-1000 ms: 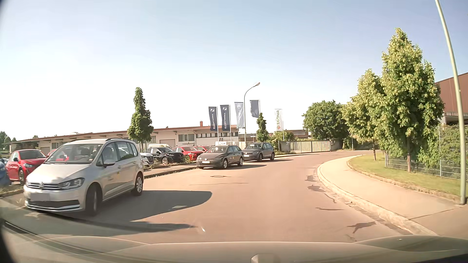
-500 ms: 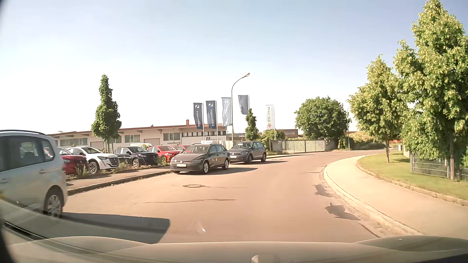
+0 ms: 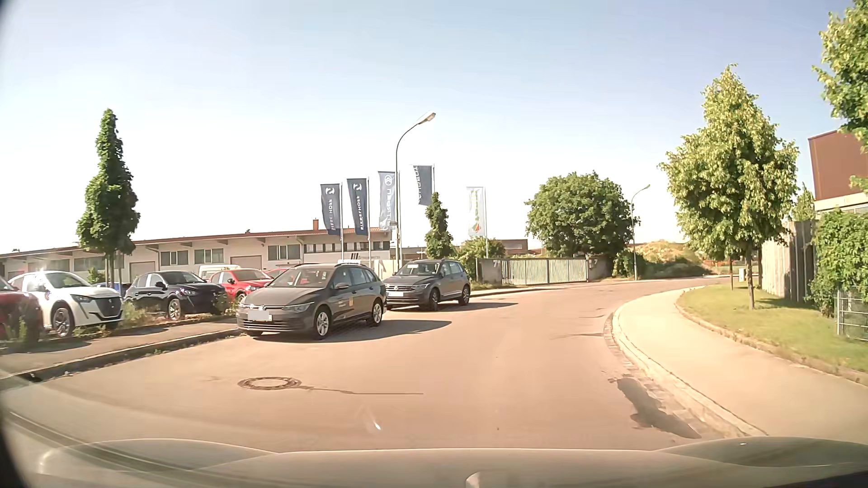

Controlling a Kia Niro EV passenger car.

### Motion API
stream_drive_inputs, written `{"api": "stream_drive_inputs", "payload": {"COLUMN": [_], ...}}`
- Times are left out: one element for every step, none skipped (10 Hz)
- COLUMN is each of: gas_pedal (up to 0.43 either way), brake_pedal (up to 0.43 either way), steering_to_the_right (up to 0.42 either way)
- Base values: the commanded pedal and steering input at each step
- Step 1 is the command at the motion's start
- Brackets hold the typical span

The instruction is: Follow the waypoints while adhering to traffic rules and regulations

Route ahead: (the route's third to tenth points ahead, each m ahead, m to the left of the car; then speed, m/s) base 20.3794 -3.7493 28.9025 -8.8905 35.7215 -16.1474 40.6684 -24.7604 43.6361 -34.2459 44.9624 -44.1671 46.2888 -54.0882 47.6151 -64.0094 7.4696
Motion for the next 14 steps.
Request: {"api": "stream_drive_inputs", "payload": {"gas_pedal": [0.028, 0.028, 0.028, 0.028, 0.028, 0.028, 0.028, 0.028, 0.028, 0.028, 0.039, 0.059, 0.059, 0.059], "brake_pedal": [0.000, 0.000, 0.000, 0.000, 0.000, 0.000, 0.000, 0.000, 0.000, 0.000, 0.000, 0.000, 0.000, 0.000], "steering_to_the_right": [0.058, 0.058, 0.060, 0.066, 0.073, 0.078, 0.079, 0.076, 0.074, 0.076, 0.079, 0.080, 0.079, 0.080]}}
